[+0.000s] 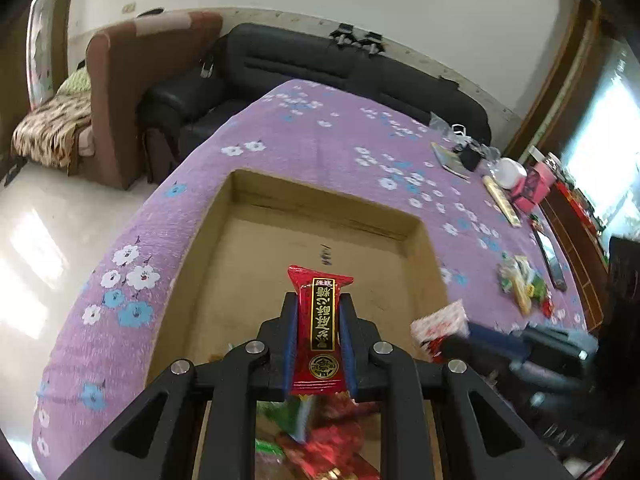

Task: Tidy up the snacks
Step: 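Lower both held snacks into the box and open both tools, then grasp the clear-wrapped cake bar with the right tool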

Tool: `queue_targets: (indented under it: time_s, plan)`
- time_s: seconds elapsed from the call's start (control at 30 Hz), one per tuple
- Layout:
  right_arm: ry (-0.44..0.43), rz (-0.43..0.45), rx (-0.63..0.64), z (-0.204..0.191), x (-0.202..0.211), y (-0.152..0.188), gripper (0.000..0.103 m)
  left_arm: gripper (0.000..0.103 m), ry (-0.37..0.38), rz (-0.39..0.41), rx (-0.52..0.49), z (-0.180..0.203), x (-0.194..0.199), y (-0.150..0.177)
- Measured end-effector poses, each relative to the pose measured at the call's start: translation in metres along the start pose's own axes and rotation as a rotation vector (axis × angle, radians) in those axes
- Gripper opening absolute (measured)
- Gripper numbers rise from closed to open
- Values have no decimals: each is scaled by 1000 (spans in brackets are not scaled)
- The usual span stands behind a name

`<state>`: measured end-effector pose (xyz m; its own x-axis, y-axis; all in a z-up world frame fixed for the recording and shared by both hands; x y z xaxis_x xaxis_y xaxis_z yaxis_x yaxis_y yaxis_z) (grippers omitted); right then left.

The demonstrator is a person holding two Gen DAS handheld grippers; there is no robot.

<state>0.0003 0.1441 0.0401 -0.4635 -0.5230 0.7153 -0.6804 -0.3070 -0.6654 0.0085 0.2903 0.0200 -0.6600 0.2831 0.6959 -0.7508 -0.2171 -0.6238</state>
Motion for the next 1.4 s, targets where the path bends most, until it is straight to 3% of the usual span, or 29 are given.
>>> queue_targets:
  time_s: [0.2, 0.47, 0.53, 0.6, 0.73, 0.8, 0.87, 0.97, 1.07, 1.17, 1.4]
  plan:
    - [19, -50, -1, -7, -33, -4, 15, 19, -5, -17, 43, -21, -13, -8]
    - [27, -71, -6, -6, -47, -5, 17, 20, 5, -21, 64, -29, -16, -9]
    - [19, -68, -15, -6, -47, -5, 19, 25, 28, -18, 74, -30, -15, -10]
    - [6, -65, -24, -7, -47, -7, 24, 39, 48, -8, 90, -31, -11, -10]
    - [4, -19, -24, -6, -30, -11, 35, 45, 77, 24, 105, -27, 4, -9]
    - [5, 8, -26, -4, -18, -14, 37, 61, 87, 50, 107, -22, 15, -9]
    - [14, 40, -32, 4, -4, -17, 43, 70, 91, 91, 103, -15, 29, -9]
    - [62, 94, -70, 29, 18, -18, 61, 81, 155, 145, 132, -4, 49, -5]
    - [128, 98, -127, 67, 30, -12, 62, 83, 234, 155, 167, 8, 57, 4]
    - [162, 57, -186, 96, 31, 3, 61, 83, 253, 123, 159, 27, 56, 17]
    - [296, 80, -307, 177, 51, 33, 61, 83, 270, 50, -8, 89, 52, 42]
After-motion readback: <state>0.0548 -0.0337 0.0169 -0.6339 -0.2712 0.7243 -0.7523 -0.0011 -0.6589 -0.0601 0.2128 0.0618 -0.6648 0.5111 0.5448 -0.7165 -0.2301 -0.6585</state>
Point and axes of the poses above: each gripper's, at about its wrist camera, not at the fingertips, and x roughly against the way its jaws point, z to its right, y to its underside, the point moved 5 cm from there along -x, roughly the way its jaws point, and after that the axes turned 6 degrees about y, right-handed, at the moved point
